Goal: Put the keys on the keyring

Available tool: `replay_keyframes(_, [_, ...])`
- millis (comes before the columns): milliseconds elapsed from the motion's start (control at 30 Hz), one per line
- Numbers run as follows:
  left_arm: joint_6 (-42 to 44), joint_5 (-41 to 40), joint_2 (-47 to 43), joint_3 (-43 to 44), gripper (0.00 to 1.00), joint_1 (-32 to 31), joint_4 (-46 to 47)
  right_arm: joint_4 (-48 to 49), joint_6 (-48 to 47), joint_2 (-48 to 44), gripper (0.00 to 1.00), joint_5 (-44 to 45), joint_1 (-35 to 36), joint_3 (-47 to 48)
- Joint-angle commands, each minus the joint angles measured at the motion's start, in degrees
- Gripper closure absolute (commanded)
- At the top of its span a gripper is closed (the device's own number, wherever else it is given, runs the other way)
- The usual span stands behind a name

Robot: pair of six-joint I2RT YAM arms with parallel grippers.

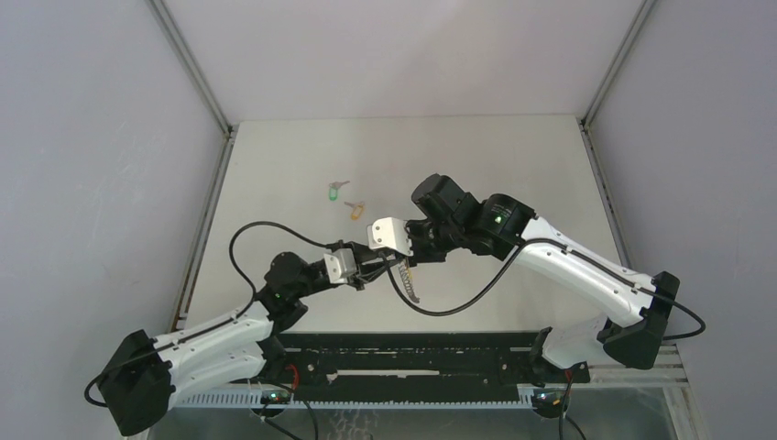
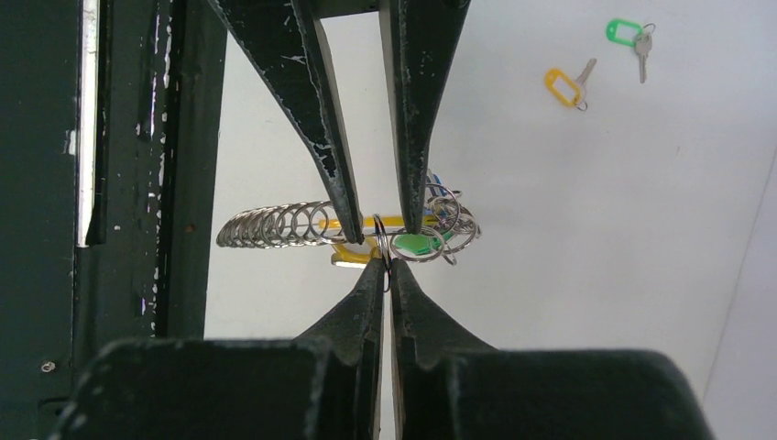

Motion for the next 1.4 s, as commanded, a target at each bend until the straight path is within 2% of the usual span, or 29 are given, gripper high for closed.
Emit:
replay_keyframes(0, [-0.5,1.2,0.9,3.8,0.75,-0.4,2.5,2.4,-0.4,-0.5,1.00,0.3,0.8,2.9])
replay_keyframes(433, [-0.2,-0.3,1.5,3.9,0.81,-0.7,2.5,3.2,-0.2,-0.5,1.00,-1.0,1.6,2.8])
replay_keyframes(500, [-0.3,-0.4,1.2,4.0,0.85,-0.7,2.5,3.1,-0.1,-0.3,1.00,-1.0,1.6,2.8])
replay_keyframes(600, [-0.2,-0.6,1.0,3.8,0.99,-0.7,2.5,3.0,0.1,-0.3,1.00,-1.0,1.6,2.7])
replay_keyframes(700, [-0.3,-0.8,0.4,3.4,1.00,-0.7,3.0,3.2,0.4,-1.3,1.00,-1.3,1.2,1.8])
replay_keyframes(733, [-0.4,-0.9,0.1,3.0,1.00,-0.7,3.4,3.6,0.7,-1.9,0.99,-1.3,0.7,1.1])
replay_keyframes(833, [-1.0,-1.5,-0.7,1.9,1.00,-0.7,5.3,6.4,2.6,-5.2,0.89,-2.6,-1.7,-1.9])
replay_keyframes(933, [-1.7,-2.3,-1.1,0.9,1.00,-0.6,7.2,12.0,5.0,-9.6,0.77,-6.5,-5.5,-6.9])
replay_keyframes(1033, [-2.8,-2.5,-0.9,0.3,1.00,-0.6,9.8,17.9,6.6,-14.0,0.70,-13.5,-9.0,-11.7])
replay_keyframes(1233, [-4.3,-2.1,-0.2,-0.2,1.00,-0.6,13.3,26.2,11.0,-17.2,0.67,-27.5,-15.5,-17.4])
replay_keyframes(1367, [-4.7,-2.0,0.1,0.0,1.00,-0.6,13.8,28.5,12.1,-15.6,0.66,-30.9,-16.5,-18.6])
